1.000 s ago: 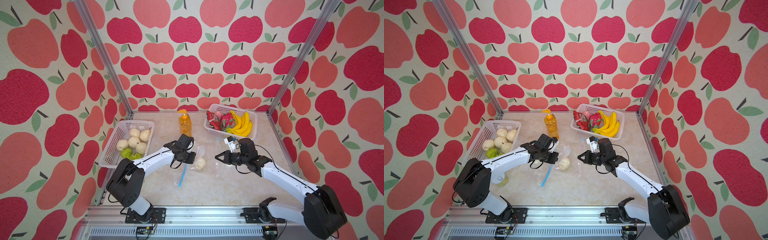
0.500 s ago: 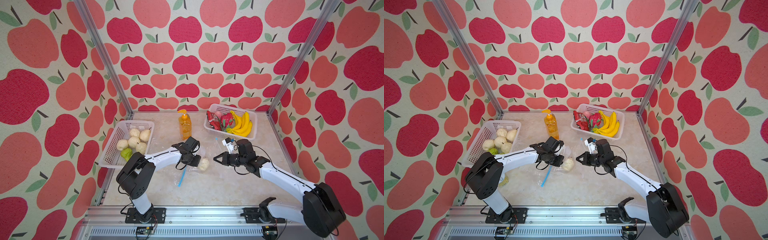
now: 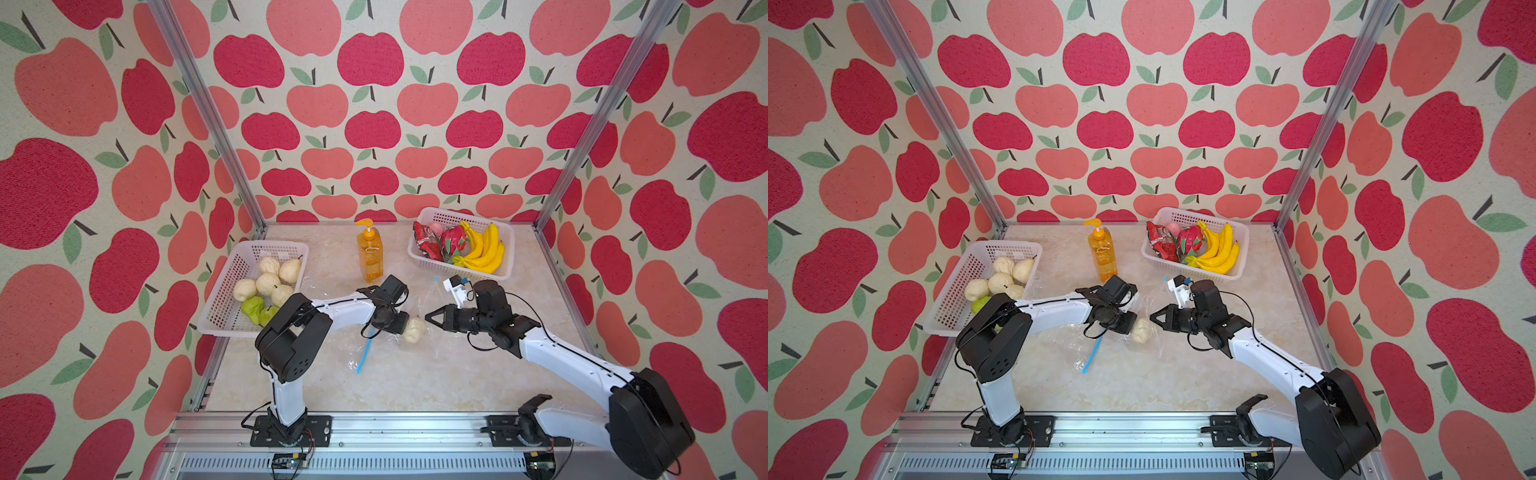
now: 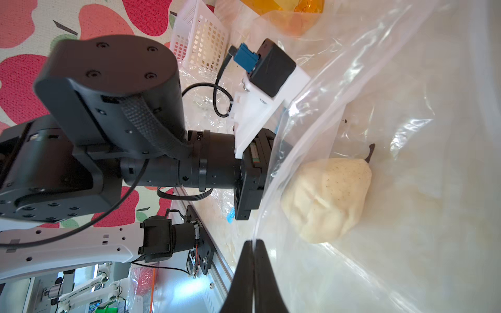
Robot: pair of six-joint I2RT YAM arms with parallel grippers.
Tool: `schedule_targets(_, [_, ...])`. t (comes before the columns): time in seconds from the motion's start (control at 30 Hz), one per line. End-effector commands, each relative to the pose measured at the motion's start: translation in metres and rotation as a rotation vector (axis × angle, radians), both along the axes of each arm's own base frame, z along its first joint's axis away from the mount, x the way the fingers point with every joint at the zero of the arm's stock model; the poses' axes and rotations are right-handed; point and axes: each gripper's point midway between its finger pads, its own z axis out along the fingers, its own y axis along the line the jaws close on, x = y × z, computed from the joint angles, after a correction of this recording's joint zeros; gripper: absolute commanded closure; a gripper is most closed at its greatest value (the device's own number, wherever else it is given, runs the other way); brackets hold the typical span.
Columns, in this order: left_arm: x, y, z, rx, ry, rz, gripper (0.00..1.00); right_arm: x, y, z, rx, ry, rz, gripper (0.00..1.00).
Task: Open the zip-top bag and take out the pear
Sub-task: Pick up the pear from the zipper food storage bag.
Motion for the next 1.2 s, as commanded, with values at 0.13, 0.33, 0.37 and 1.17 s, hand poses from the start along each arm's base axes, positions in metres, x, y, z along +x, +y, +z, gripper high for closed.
schedule_targets(0.13, [0.008,0.002,0.031,0.007,-0.062,-0.014,1.0,-0.002,-0.002,-0.007,-0.016,0.003,-0.008,1.0])
schedule_targets(0.33, [0.007,0.001,0.072,-0.056,-0.116,-0.009,0.98,0.0,-0.004,-0.011,-0.031,0.005,-0.024,1.0])
schedule_targets(0.37, [0.006,0.001,0.076,-0.07,-0.117,-0.004,0.97,0.0,-0.004,-0.011,-0.033,0.006,-0.024,1.0])
schedule_targets(1.17, [0.004,-0.028,0.04,-0.108,-0.039,-0.014,0.98,-0.001,-0.003,-0.017,-0.024,0.028,-0.027,1.0])
